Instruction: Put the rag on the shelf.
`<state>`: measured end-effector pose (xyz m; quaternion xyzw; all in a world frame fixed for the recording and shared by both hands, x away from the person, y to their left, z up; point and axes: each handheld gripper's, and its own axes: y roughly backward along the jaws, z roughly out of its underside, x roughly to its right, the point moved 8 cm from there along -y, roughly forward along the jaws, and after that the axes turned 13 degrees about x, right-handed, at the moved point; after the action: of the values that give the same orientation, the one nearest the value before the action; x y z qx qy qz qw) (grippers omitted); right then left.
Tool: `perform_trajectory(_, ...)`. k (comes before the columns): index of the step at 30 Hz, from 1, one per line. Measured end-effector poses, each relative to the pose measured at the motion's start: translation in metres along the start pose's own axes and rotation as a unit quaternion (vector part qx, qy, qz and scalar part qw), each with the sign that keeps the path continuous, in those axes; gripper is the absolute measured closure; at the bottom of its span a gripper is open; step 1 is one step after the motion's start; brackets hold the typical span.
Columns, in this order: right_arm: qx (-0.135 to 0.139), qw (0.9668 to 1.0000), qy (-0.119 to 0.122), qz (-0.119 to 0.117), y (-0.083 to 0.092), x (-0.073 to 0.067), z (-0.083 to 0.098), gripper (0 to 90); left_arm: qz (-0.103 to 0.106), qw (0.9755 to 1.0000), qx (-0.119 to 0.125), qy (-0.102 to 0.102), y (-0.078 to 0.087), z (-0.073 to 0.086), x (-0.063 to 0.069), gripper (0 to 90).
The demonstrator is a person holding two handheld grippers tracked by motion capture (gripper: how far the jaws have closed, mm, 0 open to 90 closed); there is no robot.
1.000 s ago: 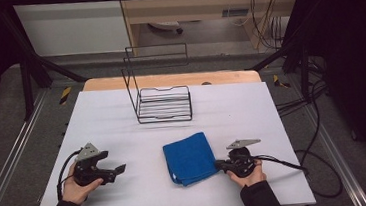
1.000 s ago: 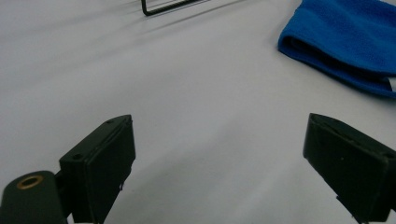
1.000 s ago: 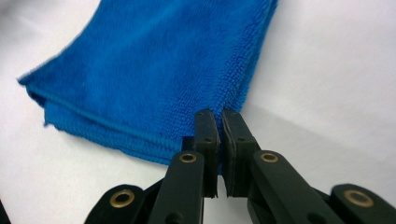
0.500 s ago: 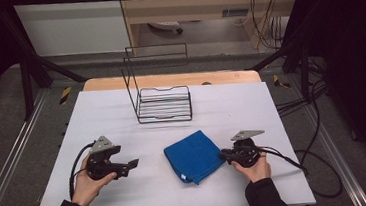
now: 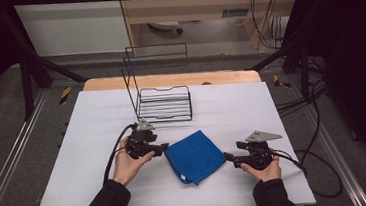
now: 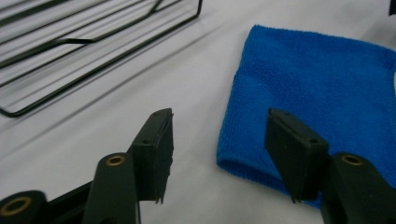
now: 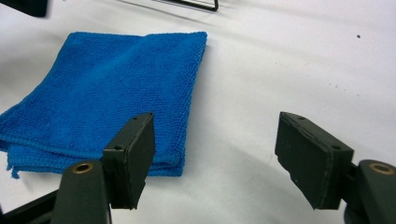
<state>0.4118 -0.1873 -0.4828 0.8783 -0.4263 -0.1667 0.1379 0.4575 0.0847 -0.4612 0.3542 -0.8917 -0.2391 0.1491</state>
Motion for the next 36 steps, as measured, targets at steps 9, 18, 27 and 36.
perform_trajectory(9,-0.021,0.9997,-0.001,-0.014,-0.011,-0.013,0.006,45.4,0.020,0.9980,-0.058,-0.019,-0.025,0.021,0.007,60.0)
perform_trajectory(18,-0.062,0.9977,-0.023,-0.013,-0.022,-0.016,0.017,66.3,0.043,0.9971,-0.063,0.004,-0.025,0.028,0.009,83.0)
perform_trajectory(27,-0.078,0.9951,-0.053,-0.031,-0.027,-0.020,0.019,84.1,0.042,0.9969,-0.058,0.031,-0.008,0.028,0.016,86.8)
perform_trajectory(36,-0.080,0.9955,0.007,-0.050,-0.052,-0.030,-0.004,87.1,0.024,0.9979,-0.034,0.051,0.039,0.040,0.028,86.8)
